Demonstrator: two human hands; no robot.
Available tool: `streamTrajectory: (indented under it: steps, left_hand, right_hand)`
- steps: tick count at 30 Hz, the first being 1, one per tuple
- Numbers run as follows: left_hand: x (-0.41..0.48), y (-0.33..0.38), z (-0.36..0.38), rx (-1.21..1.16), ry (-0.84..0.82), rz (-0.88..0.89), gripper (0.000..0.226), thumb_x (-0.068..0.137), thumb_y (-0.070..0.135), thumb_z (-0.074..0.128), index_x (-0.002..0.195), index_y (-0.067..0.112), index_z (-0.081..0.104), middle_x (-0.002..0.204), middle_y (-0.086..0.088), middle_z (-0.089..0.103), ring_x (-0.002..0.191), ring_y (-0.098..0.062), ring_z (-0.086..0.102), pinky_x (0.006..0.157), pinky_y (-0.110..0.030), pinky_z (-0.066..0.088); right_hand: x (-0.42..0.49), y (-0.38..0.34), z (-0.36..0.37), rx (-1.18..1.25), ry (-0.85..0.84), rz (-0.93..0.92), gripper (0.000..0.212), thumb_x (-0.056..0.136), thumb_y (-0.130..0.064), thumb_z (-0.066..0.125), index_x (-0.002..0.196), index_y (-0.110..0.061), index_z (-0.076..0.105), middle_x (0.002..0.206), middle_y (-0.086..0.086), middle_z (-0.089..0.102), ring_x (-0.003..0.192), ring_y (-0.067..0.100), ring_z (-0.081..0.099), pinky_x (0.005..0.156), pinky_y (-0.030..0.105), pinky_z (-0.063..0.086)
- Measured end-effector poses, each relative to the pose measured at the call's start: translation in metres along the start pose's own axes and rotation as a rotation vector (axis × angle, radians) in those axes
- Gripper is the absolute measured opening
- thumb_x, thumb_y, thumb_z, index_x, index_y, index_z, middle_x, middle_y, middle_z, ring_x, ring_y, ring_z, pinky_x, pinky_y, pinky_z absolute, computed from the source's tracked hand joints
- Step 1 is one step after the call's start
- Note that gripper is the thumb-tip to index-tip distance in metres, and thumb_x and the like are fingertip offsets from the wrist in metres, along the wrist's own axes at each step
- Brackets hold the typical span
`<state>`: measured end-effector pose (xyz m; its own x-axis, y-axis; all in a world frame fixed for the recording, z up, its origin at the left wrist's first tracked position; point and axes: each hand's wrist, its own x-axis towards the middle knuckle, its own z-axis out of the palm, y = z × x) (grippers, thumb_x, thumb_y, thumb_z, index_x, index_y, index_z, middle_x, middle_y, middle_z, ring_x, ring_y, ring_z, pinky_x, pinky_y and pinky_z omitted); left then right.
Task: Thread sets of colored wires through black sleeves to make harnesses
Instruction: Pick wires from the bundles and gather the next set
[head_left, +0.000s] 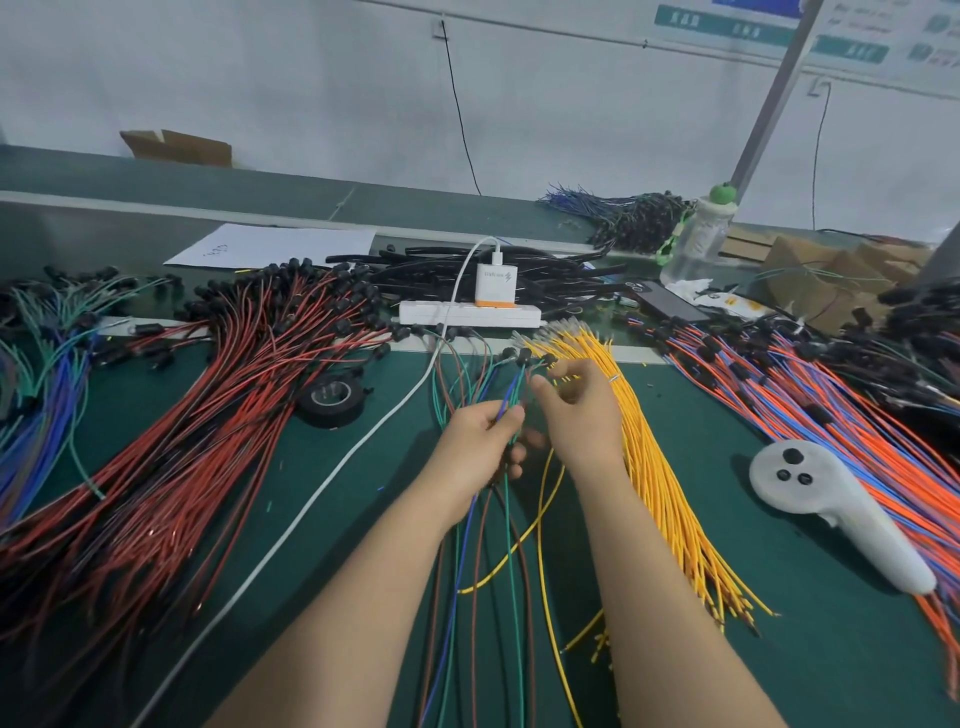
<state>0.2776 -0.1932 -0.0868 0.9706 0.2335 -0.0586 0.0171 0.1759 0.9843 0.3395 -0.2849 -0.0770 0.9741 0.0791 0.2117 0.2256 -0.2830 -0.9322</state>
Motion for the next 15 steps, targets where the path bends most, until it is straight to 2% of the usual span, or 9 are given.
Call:
streamTrajectory:
  steps: [2,4,7,10,12,15]
  left_hand:
    - [0.000,-0.002,0.001,0.084,-0.007,0.053,0.024,0.100,0.011,0.042,0.080,0.012,0.055,0.064,0.001,0.058,0.042,-0.004,0.040,0.041,-0.017,0.037]
    - [-0.001,-0.003,0.003,0.149,-0.006,0.082,0.026,0.100,0.010,0.041,0.077,0.015,0.053,0.062,0.002,0.052,0.042,-0.004,0.037,0.040,-0.017,0.035]
    - [-0.001,-0.004,0.005,0.213,-0.001,0.101,0.025,0.101,0.014,0.041,0.080,0.014,0.055,0.065,0.001,0.050,0.043,-0.005,0.036,0.040,-0.017,0.035]
    - [0.000,-0.004,0.003,0.173,0.012,0.085,0.027,0.101,0.019,0.040,0.082,0.018,0.059,0.069,0.001,0.051,0.043,-0.004,0.038,0.041,-0.017,0.036]
    - [0.001,-0.003,0.001,0.108,0.009,0.050,0.026,0.101,0.021,0.040,0.085,0.019,0.060,0.071,0.001,0.051,0.044,-0.003,0.040,0.042,-0.017,0.038]
    - [0.002,-0.004,0.000,0.087,0.000,0.031,0.026,0.101,0.022,0.041,0.085,0.019,0.061,0.073,0.001,0.049,0.046,-0.003,0.040,0.043,-0.016,0.039]
  right_hand:
    - [0.000,-0.003,-0.001,-0.112,-0.076,-0.038,0.020,0.092,-0.030,0.062,0.084,-0.011,0.062,0.068,0.001,0.060,0.049,0.010,0.052,0.051,0.023,0.045]
    - [0.000,-0.006,-0.004,-0.119,-0.150,0.008,0.028,0.091,-0.031,0.064,0.075,-0.008,0.063,0.058,0.000,0.061,0.047,0.010,0.052,0.054,0.023,0.042]
    - [0.001,-0.006,-0.010,-0.088,-0.187,0.094,0.028,0.091,-0.025,0.064,0.068,-0.008,0.061,0.039,-0.009,0.046,0.037,0.002,0.039,0.045,0.015,0.031]
    - [0.001,-0.007,-0.012,0.067,-0.185,0.191,0.031,0.089,-0.016,0.063,0.059,-0.013,0.057,0.041,-0.008,0.037,0.043,0.011,0.031,0.047,0.021,0.028]
    - [0.000,-0.009,-0.011,0.131,-0.182,0.234,0.032,0.087,-0.013,0.061,0.057,-0.015,0.053,0.043,-0.007,0.037,0.045,0.013,0.030,0.045,0.021,0.028]
    - [-0.001,-0.010,-0.010,0.066,-0.150,0.207,0.031,0.087,-0.020,0.063,0.058,-0.013,0.055,0.054,0.000,0.042,0.053,0.016,0.034,0.053,0.024,0.032]
